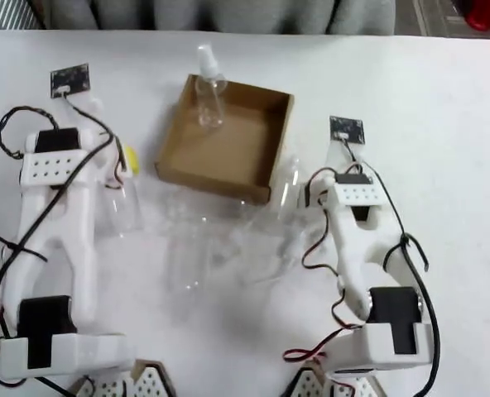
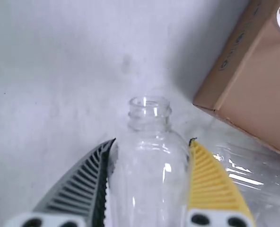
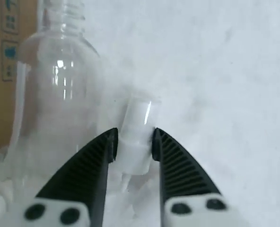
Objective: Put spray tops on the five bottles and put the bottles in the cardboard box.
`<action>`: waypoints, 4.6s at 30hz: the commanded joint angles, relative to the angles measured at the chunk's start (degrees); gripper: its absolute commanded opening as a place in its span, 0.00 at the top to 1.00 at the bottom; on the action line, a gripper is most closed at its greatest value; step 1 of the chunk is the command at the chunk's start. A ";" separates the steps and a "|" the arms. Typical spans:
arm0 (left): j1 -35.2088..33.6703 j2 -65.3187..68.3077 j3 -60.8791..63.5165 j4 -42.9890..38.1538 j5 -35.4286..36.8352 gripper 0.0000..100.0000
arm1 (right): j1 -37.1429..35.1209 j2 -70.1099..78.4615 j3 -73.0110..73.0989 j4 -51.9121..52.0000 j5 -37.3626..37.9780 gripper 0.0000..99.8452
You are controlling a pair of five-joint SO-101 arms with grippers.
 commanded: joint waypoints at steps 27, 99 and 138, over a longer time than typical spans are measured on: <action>26.59 -53.14 23.56 -11.43 -0.44 0.98 | -1.01 -67.12 5.45 26.59 23.74 0.98; 30.29 -99.30 56.70 -36.04 -9.32 0.98 | -40.57 -50.24 -26.55 -5.67 13.36 0.98; 30.46 -99.30 58.99 -36.13 -9.32 0.98 | -31.87 -31.69 -31.03 -19.47 7.74 0.98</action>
